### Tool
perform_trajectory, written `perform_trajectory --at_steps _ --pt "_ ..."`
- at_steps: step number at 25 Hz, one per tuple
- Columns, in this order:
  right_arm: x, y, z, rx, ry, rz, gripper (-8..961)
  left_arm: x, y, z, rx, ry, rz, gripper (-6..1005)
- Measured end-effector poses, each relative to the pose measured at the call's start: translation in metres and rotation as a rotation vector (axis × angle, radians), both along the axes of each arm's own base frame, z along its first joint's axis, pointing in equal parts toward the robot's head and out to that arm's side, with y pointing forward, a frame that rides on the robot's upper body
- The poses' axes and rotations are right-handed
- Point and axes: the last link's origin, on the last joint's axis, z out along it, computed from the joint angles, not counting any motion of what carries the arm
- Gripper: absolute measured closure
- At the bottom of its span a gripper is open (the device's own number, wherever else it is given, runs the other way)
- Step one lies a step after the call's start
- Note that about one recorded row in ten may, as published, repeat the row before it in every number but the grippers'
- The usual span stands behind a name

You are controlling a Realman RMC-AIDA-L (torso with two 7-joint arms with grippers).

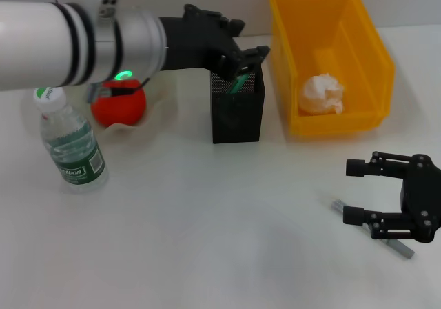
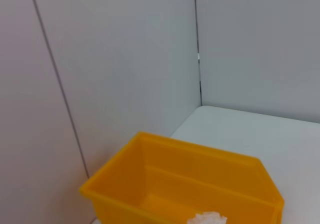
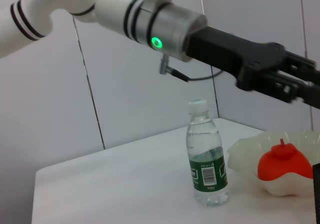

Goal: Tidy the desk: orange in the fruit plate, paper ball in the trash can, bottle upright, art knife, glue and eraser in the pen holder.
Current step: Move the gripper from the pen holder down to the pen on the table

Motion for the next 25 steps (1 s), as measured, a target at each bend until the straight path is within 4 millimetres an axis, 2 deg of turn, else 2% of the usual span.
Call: perform_trajectory --at_steps 8,10,11,18,25 --pt "0.0 0.0 0.0 0.0 0.0 -0.002 189 -0.026 -0.017 0.033 0.019 -0.004 0.054 453" --pt "0.0 0.0 0.0 0.0 -0.001 -0.003 189 -0.028 -0.019 0.034 0.015 0.0 0.057 447" --pt "0.001 0.0 0.0 0.0 -0.002 -0.004 189 -0.037 -0.025 0.039 0.004 0.019 0.062 444" --pt "0.001 0.002 0.001 0.001 -0.006 -0.012 190 -0.055 -0.036 0.042 -0.043 0.065 0.069 424" --pt "0.001 0.002 0.001 0.0 -0.008 -0.013 190 -0.062 -0.041 0.043 -0.077 0.085 0.074 403"
